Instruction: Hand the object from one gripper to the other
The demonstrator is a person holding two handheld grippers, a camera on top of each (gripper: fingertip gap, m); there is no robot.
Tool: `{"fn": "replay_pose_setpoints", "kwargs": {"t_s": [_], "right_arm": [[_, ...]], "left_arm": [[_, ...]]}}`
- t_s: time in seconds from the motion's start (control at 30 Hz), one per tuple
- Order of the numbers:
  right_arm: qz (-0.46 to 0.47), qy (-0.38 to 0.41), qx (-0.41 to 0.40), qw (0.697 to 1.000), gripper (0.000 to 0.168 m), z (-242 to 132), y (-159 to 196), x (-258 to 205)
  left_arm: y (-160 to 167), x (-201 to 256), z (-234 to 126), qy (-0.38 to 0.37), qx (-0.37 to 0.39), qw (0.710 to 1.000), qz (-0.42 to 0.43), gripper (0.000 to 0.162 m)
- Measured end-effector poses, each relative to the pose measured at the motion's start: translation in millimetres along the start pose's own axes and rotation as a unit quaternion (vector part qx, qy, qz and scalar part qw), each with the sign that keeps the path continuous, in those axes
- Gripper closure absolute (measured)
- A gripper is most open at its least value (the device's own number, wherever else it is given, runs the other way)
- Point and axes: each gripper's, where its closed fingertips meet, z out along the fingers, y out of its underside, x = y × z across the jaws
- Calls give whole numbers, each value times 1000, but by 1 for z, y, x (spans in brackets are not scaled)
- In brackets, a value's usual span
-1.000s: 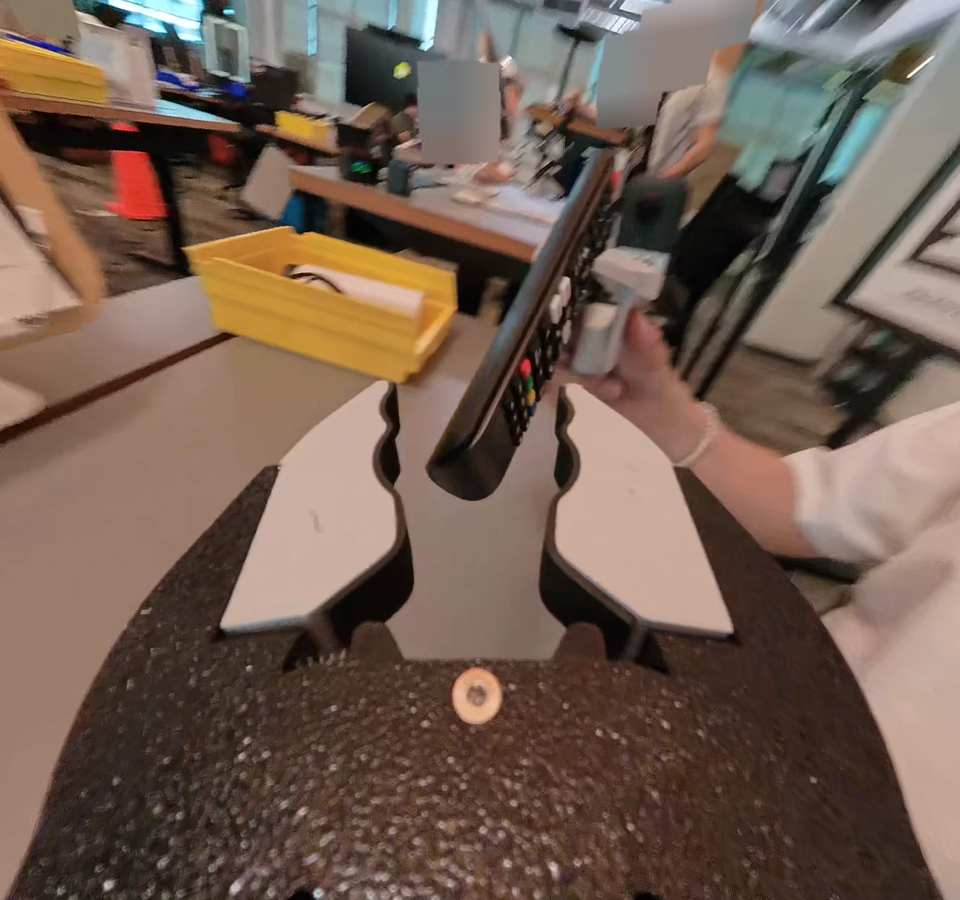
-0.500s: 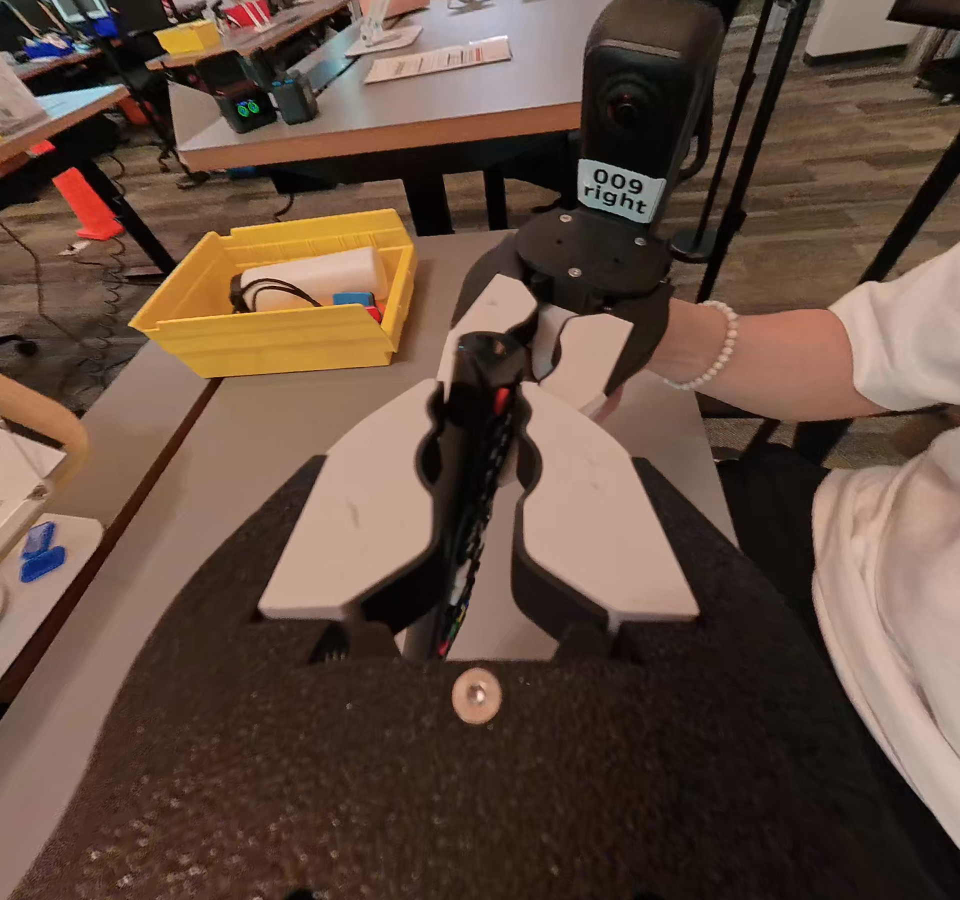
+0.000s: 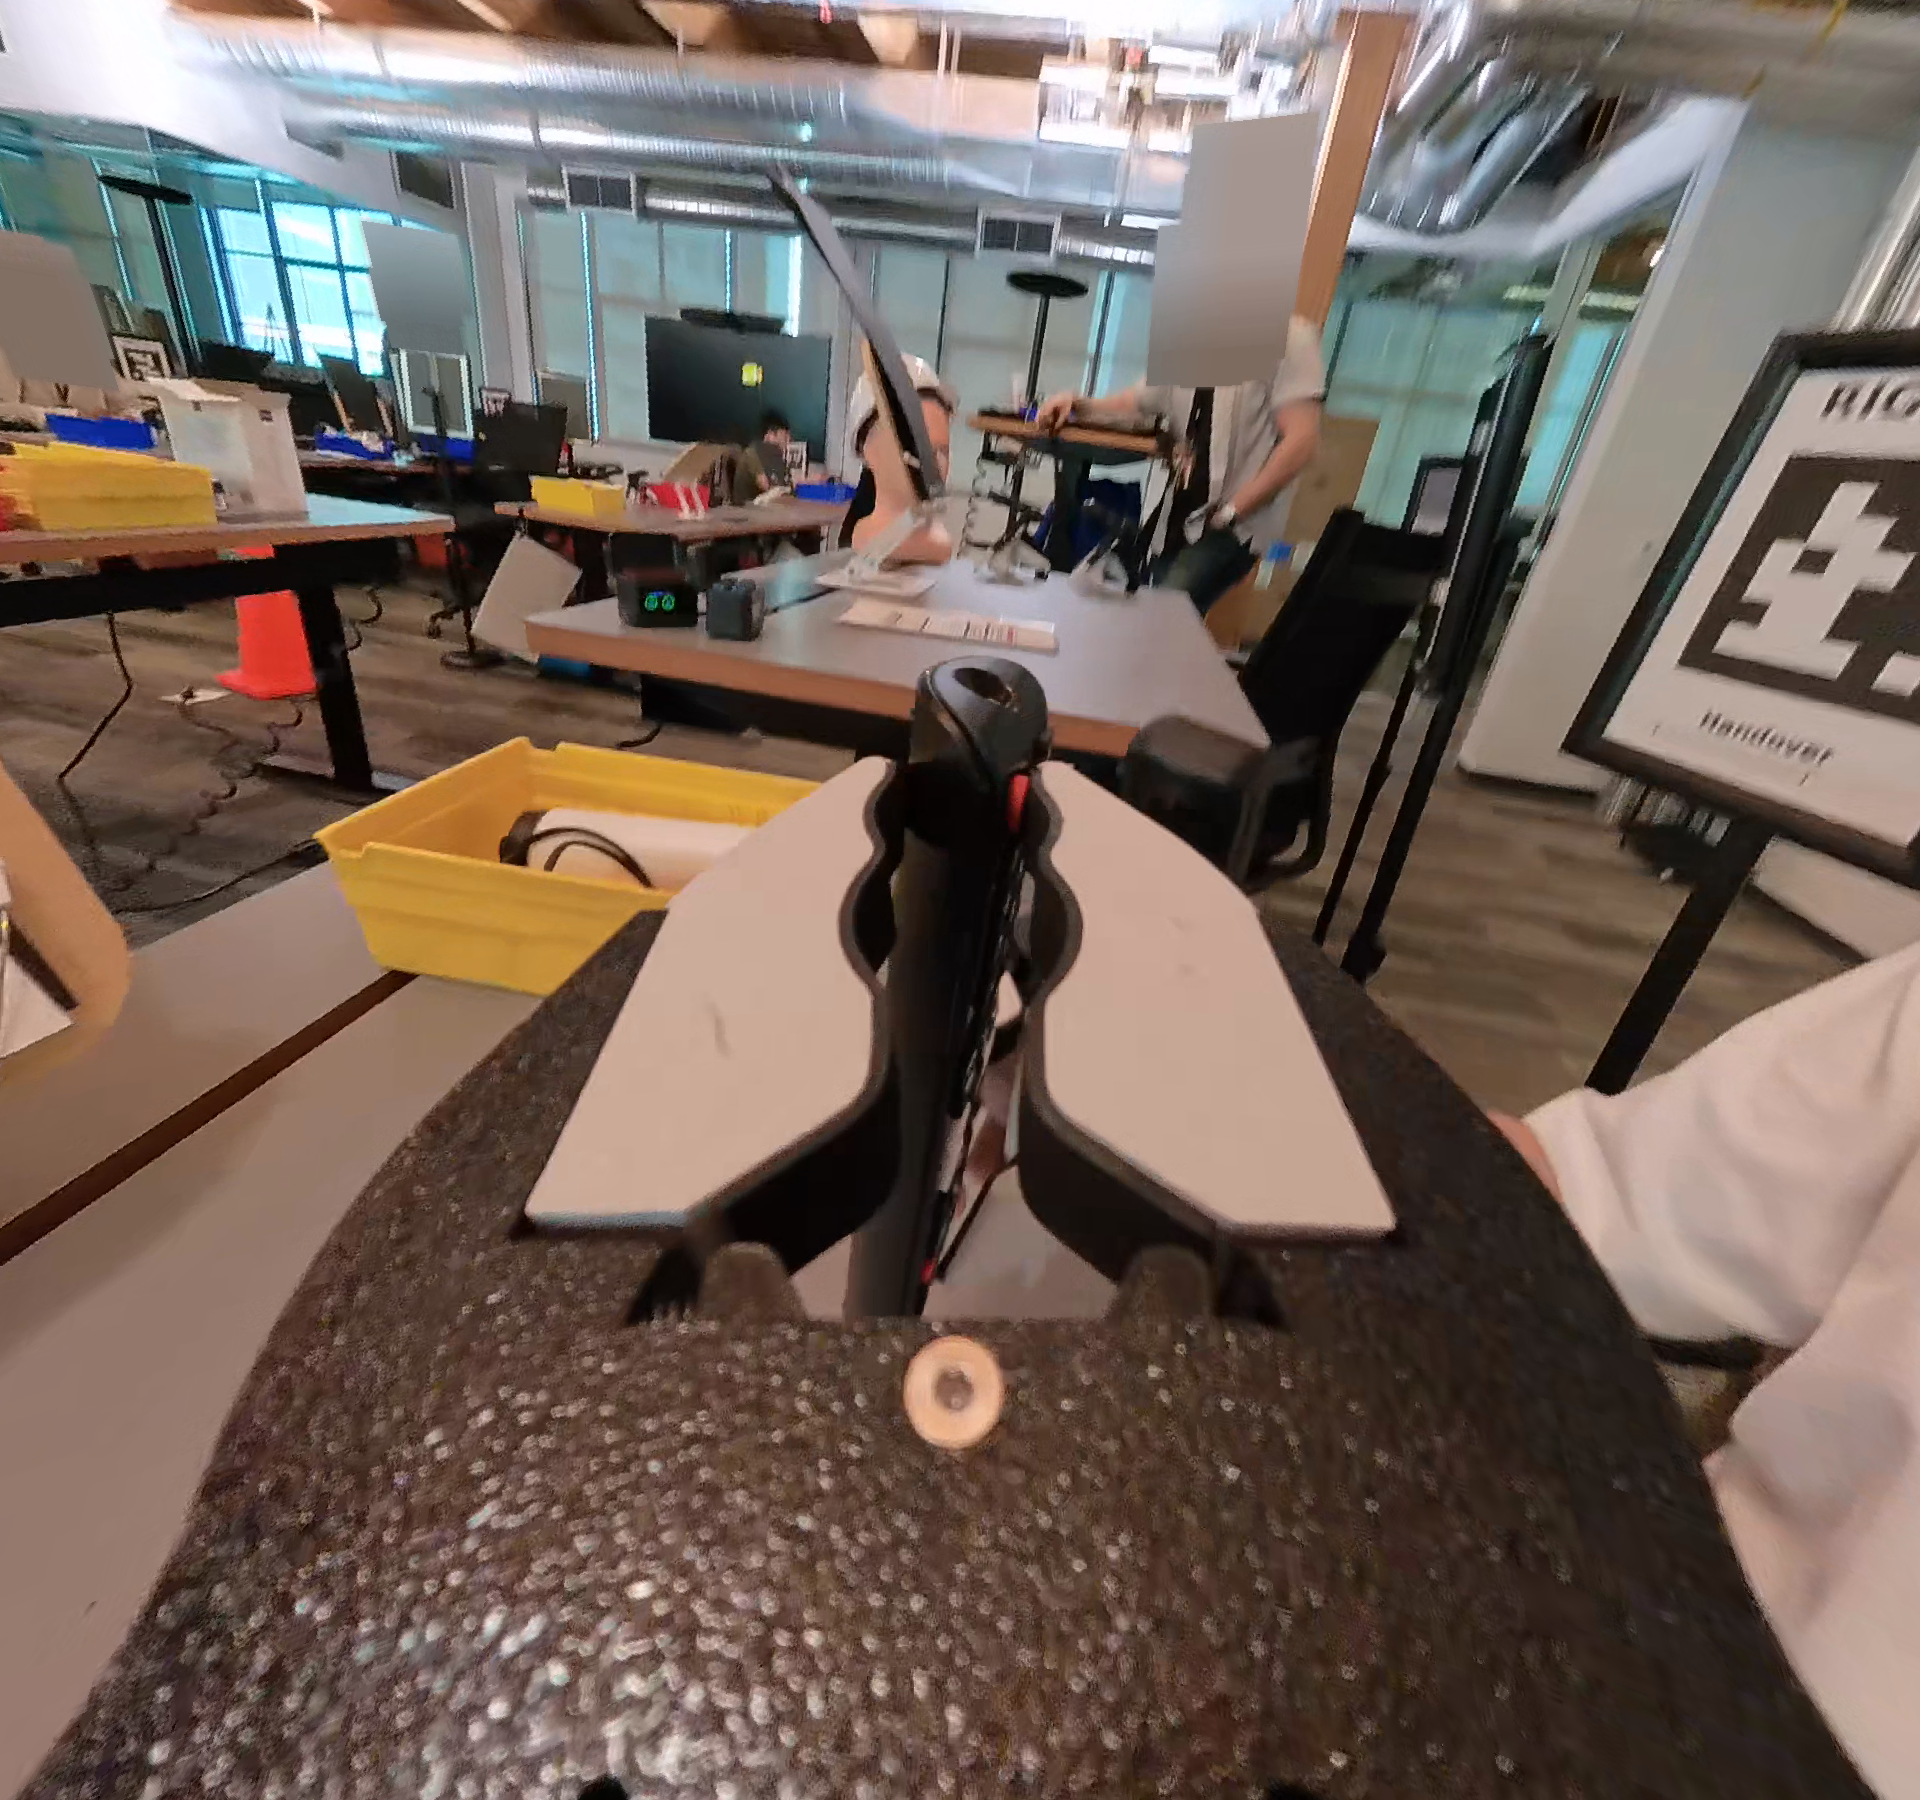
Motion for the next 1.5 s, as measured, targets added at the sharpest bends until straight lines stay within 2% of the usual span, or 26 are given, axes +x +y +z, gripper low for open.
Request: {"fn": "replay_pose_setpoints", "kwargs": {"t_s": [0.1, 0.3, 0.33, 0.4, 0.47, 0.57, 0.63, 0.73, 0.9, 0.93, 0.97, 1.03, 1.1, 1.17, 1.23, 1.3, 1.33, 1.43, 1.5], "right_arm": [[-13, -26, -3, 1000, 144, 0, 7, -5], [-51, -33, -51, 997, 145, -13, 12, 3], [-65, -21, -68, 995, 145, -17, 14, 7], [-94, 10, -91, 991, 146, -25, 15, 17], [-112, 25, -104, 988, 146, -32, 14, 23], [-151, 47, -143, 977, 146, -37, 20, 30], [-166, 48, -149, 974, 146, -36, 21, 29], [-201, 61, -171, 963, 146, -31, 25, 28], [-258, 77, -201, 942, 146, -26, 27, 23], [-268, 78, -207, 938, 146, -25, 27, 21], [-279, 79, -214, 933, 146, -25, 28, 20], [-294, 81, -233, 923, 146, -24, 32, 20], [-284, 79, -232, 927, 145, -25, 34, 20], [-258, 82, -193, 943, 144, -25, 26, 22], [-208, 88, -141, 964, 132, -31, 14, 28], [-113, 106, -65, 986, 113, -40, -5, 42], [-65, 119, -22, 991, 109, -46, -15, 51], [57, 81, 87, 991, 99, -56, -36, 55], [104, 33, 149, 983, 104, -55, -50, 45]], "left_arm": [[-7, -2, -3, 5, 20, 1000, -10, 141], [0, -2, -16, 21, 8, 1000, -15, 140], [4, -6, -20, 7, -10, 1000, 0, 137], [13, -13, -29, -21, -66, 996, 51, 114], [22, -15, -36, -38, -140, 984, 107, 105], [33, -18, -42, -66, -255, 940, 216, 101], [39, -30, -44, -102, -328, 887, 310, 99], [39, -43, -41, -132, -387, 808, 424, 97], [79, -44, -50, -67, -519, 740, 423, 106], [84, -48, -54, -68, -544, 721, 424, 114], [87, -50, -58, -66, -564, 704, 427, 130], [95, -49, -63, -49, -591, 694, 409, 136], [100, -50, -63, -43, -591, 699, 400, 137], [101, -52, -63, -45, -573, 720, 388, 137], [100, -51, -62, -40, -538, 763, 357, 137], [92, -49, -60, -43, -483, 816, 315, 138], [87, -48, -57, -46, -448, 844, 292, 137], [69, -40, -45, -47, -321, 921, 217, 137], [66, -31, -37, -29, -249, 954, 165, 138]]}}
